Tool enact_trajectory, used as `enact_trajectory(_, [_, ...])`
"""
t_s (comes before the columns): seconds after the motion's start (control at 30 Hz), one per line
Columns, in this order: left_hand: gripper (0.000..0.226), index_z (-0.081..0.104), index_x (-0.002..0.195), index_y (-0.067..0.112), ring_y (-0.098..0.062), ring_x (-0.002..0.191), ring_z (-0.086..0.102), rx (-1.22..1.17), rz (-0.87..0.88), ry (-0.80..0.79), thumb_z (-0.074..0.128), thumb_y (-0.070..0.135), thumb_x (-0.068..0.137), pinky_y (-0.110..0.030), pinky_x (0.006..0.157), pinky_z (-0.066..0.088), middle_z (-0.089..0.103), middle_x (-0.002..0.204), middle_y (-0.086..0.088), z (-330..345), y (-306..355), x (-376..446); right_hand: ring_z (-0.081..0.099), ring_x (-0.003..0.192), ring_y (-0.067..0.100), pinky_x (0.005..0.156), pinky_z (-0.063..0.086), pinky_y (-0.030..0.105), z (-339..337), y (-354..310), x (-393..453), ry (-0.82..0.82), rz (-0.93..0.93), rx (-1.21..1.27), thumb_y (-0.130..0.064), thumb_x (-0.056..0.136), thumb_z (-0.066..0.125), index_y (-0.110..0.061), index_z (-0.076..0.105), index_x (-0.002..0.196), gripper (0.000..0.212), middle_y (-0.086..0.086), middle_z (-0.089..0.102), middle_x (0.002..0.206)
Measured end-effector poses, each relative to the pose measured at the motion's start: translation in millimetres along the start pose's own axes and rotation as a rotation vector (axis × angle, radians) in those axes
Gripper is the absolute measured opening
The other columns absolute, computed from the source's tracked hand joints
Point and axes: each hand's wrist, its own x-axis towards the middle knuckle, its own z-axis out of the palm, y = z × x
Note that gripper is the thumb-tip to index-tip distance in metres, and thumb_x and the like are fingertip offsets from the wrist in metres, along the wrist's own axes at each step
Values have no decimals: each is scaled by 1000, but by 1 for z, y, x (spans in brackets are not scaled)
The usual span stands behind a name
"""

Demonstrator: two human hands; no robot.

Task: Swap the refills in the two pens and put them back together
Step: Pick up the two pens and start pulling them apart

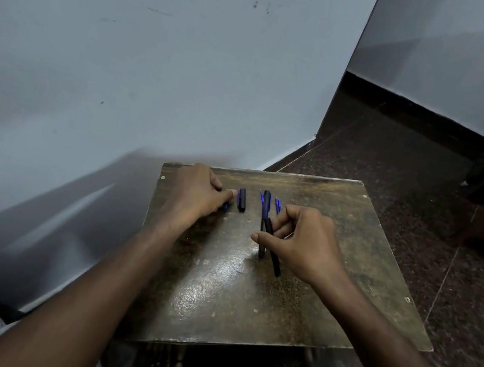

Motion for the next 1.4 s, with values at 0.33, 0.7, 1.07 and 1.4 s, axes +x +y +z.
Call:
enact_trajectory(0.33, [28, 72, 71, 26, -22, 77, 83, -79, -15, -59, 80, 29, 98, -41, 81, 70, 82, 76, -7, -3, 6, -4, 69, 55, -6, 48, 47, 9, -4, 0, 3, 7, 0, 5, -33, 76, 99, -25, 70, 75, 30, -7, 74, 63])
enact_trajectory(0.7, [21, 75, 117, 15, -2, 81, 67, 14, 120, -24, 80, 20, 98, -16, 74, 51, 76, 97, 5, 4, 6, -2, 73, 62, -2, 50, 50, 9, -7, 0, 0, 7, -9, 10, -33, 77, 97, -26, 72, 79, 26, -6, 76, 67])
enact_trajectory(1.07, [28, 72, 134, 23, -19, 117, 66, 247, 348, -76, 67, 21, 106, -38, 107, 55, 65, 129, -4, 20, 18, -7, 71, 63, -4, 53, 50, 9, -6, 0, 2, 24, -16, -38, -37, 77, 98, -25, 73, 79, 28, -6, 76, 68])
enact_trajectory(1.4, [28, 80, 121, 25, -6, 100, 75, -120, 259, -73, 55, 36, 112, -29, 91, 58, 82, 115, 8, 5, 34, -23, 77, 66, 8, 63, 65, 30, -7, 1, 3, 33, 12, 4, -36, 80, 95, -23, 75, 84, 24, -2, 78, 72])
